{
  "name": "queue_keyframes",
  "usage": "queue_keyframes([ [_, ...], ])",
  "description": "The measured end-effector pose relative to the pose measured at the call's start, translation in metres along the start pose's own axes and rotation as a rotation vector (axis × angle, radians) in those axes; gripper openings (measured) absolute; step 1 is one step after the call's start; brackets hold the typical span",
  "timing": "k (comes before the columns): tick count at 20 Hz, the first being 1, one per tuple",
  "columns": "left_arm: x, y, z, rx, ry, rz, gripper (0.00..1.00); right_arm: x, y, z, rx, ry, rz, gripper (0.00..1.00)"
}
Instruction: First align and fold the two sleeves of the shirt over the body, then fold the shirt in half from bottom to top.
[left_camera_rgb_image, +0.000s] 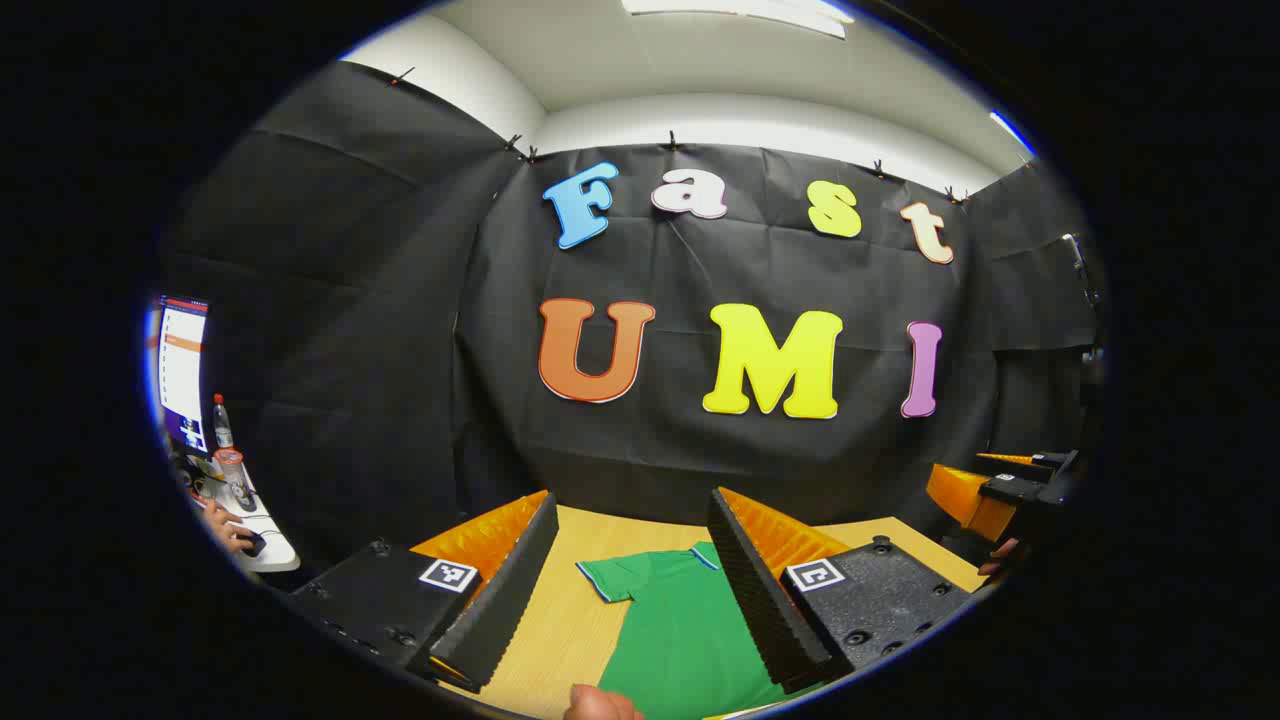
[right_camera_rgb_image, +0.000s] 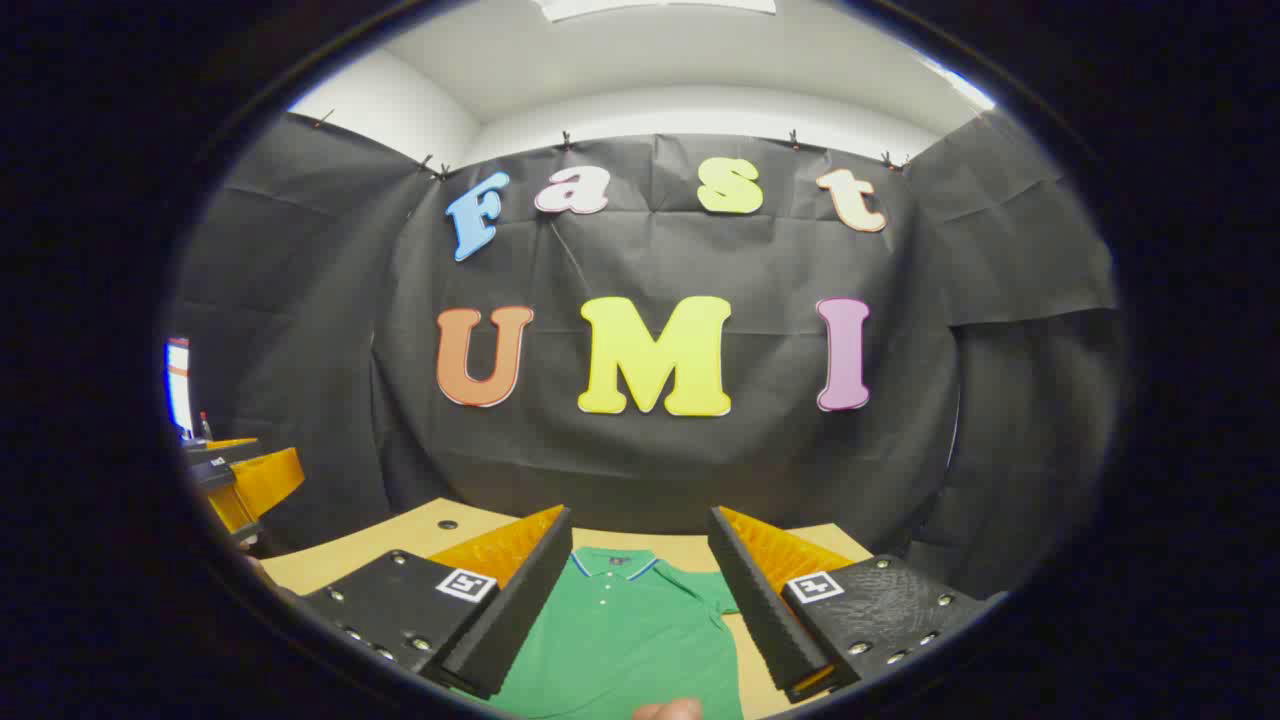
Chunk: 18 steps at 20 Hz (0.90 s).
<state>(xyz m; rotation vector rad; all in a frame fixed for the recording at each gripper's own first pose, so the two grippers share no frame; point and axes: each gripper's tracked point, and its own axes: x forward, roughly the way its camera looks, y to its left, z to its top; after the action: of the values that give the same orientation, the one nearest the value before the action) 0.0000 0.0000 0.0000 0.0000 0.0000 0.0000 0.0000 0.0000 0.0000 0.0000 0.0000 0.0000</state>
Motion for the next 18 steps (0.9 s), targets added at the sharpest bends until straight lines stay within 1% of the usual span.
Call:
queue_keyframes([
  [5, -0.001, -0.001, -0.001, 0.012, 0.010, -0.002, 0.96, 0.002, 0.000, -0.004, -0.007, 0.013, 0.012, 0.90],
  [11, 0.000, -0.004, -0.003, 0.031, 0.023, -0.025, 0.96, 0.004, -0.013, -0.002, -0.003, 0.000, -0.017, 0.90],
  [15, 0.000, -0.003, -0.003, 0.047, 0.027, -0.028, 0.96, 0.009, -0.008, -0.006, 0.000, 0.016, -0.003, 0.90],
  [18, -0.002, -0.002, -0.004, 0.044, 0.036, -0.016, 0.96, 0.014, -0.005, -0.008, 0.002, 0.020, 0.011, 0.90],
])
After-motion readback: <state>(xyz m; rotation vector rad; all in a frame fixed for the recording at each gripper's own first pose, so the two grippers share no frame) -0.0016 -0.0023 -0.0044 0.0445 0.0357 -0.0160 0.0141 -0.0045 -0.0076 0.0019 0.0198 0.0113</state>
